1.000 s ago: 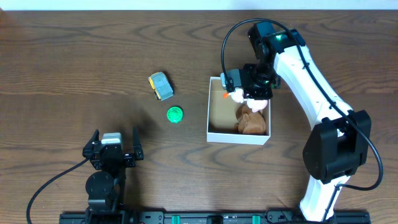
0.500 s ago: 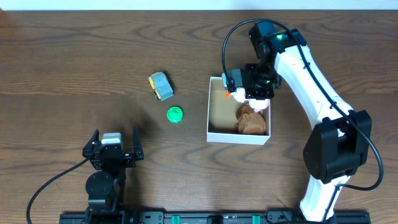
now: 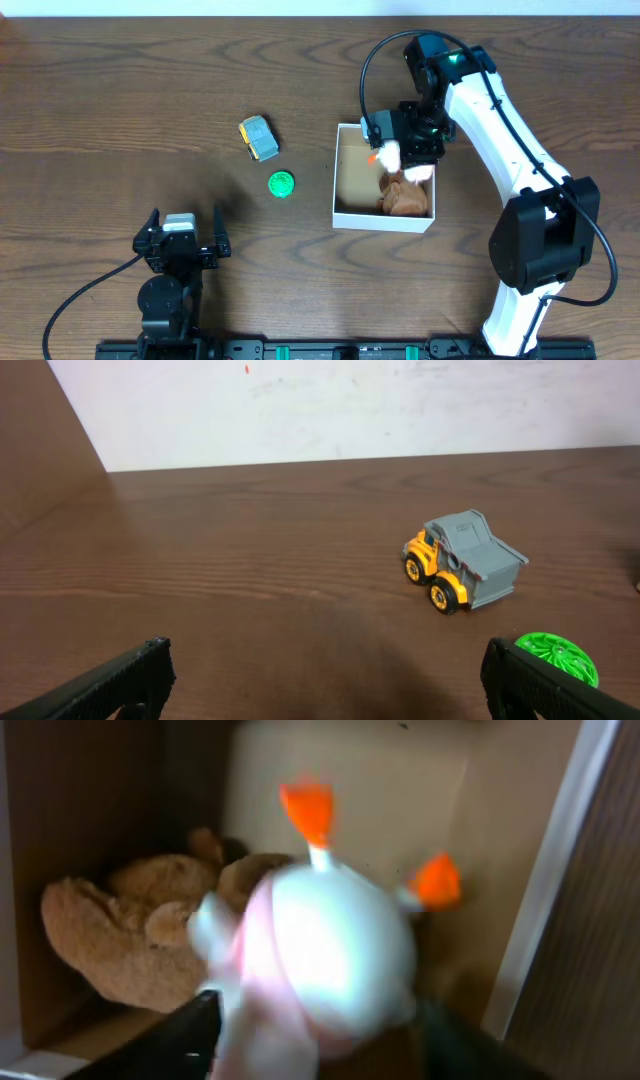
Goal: Pack container
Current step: 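Lower the pink-white toy into the box and release it, then move the right gripper to the white wooden paddle toy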
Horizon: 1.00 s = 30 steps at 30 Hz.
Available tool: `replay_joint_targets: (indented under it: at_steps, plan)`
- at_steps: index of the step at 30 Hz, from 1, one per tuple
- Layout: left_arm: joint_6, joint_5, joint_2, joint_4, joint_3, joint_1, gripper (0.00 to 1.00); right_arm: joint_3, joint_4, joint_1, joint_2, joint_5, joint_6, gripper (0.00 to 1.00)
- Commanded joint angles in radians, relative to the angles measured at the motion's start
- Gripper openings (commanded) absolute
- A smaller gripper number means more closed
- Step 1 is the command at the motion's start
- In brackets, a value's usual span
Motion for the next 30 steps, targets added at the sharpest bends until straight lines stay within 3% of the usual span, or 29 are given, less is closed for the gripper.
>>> replay_joint_targets:
  at_steps: [1,5,12,18,21,30]
  plan:
    - [0.010,0.016,-0.006,-0.008,-0.029,0.005,0.98,-0.002,-0.002,-0.008,0.009,-0.007,0.010,0.73]
    - [0.010,0.016,-0.006,-0.008,-0.029,0.005,0.98,-0.002,-0.001,-0.008,0.009,-0.007,0.010,0.80]
    - [0.010,0.016,-0.006,-0.008,-0.029,0.005,0.98,-0.001,0.051,-0.009,0.008,-0.005,0.128,0.81]
    - [0.010,0.016,-0.006,-0.008,-0.029,0.005,0.98,0.016,0.129,-0.010,0.007,0.060,0.443,0.73]
    - [0.010,0.016,-0.006,-0.008,-0.029,0.005,0.98,0.024,0.119,-0.014,0.002,0.107,0.587,0.56]
    - [0.010,0.016,-0.006,-0.008,-0.029,0.005,0.98,0.111,0.114,-0.080,-0.062,0.218,1.077,0.54]
